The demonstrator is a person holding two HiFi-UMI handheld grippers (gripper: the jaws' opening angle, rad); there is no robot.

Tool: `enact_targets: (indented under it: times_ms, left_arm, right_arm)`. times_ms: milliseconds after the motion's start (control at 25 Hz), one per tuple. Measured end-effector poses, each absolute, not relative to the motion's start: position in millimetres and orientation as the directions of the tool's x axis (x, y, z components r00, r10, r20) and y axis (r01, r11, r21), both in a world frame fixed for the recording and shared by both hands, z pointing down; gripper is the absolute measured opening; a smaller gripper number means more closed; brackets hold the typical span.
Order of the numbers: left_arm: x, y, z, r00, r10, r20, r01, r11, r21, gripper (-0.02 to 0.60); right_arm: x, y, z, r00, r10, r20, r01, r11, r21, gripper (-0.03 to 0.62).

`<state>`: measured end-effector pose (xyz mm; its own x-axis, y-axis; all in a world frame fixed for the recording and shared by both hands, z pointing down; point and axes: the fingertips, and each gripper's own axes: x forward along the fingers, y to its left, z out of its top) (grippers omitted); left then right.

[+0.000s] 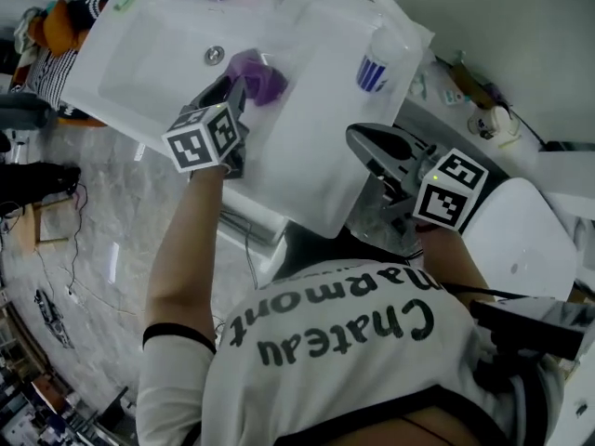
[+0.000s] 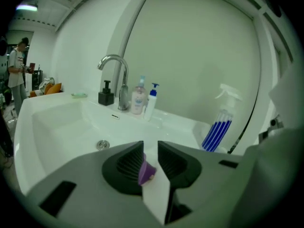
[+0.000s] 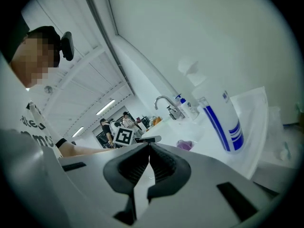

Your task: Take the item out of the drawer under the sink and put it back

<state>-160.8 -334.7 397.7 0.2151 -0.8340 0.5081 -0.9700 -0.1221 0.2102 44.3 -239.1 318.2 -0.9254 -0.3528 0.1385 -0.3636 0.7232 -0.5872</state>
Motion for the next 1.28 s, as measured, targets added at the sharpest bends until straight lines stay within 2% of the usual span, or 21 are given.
enact_targets:
  times_ms: [400, 520, 600, 680, 840, 1040, 1280]
  left_arm:
    - [-137.5, -228.3, 303.6, 0.214, -0.925, 0.314, -0.932, -0.098, 0.348, 0.023]
    - [-124.6, -185.0, 284.0, 0.274, -0.928, 0.25, -0.905, -0.161, 0.394, 0.009]
    - [-114.4, -158.4, 272.8, 0.311, -0.928, 0.206, -0.903, -0.22, 0.37, 0.009]
    - [-121.5, -129.6, 263.2, 0.288, -0.94, 0.184, -0.922, -0.22, 0.32, 0.009]
    - [-161.3, -51.1, 251.1, 0.202, -0.966, 0.159, -0.939, -0.145, 0.311, 0.009]
    - [-196.8, 59.9, 266.7, 0.119, -0.968, 0.22, -0.969, -0.064, 0.24, 0.009]
    - [-220.1, 140.6, 289.0, 0.076, -0.972, 0.224, -0.944, 0.002, 0.329, 0.009]
  right_arm:
    - [-13.0, -209.3, 283.2, -0.981, -0.167, 0.1, -0.195, 0.828, -0.526, 0.012]
    - [-31.7, -186.1, 275.7, -0.992, -0.101, 0.081, -0.128, 0.85, -0.511, 0.012]
    - [-39.0, -173.9, 272.4, -0.997, -0.064, 0.05, -0.081, 0.841, -0.535, 0.012]
    - [-47.1, -158.7, 271.8, -0.998, -0.043, 0.038, -0.057, 0.834, -0.549, 0.012]
    - [-60.6, -111.4, 279.4, -0.993, -0.043, 0.109, -0.092, 0.863, -0.497, 0.012]
    - [-54.2, -61.9, 295.5, -0.981, -0.125, 0.149, -0.184, 0.843, -0.506, 0.012]
    - [-52.6, -8.6, 300.1, -0.967, -0.187, 0.171, -0.248, 0.83, -0.499, 0.011]
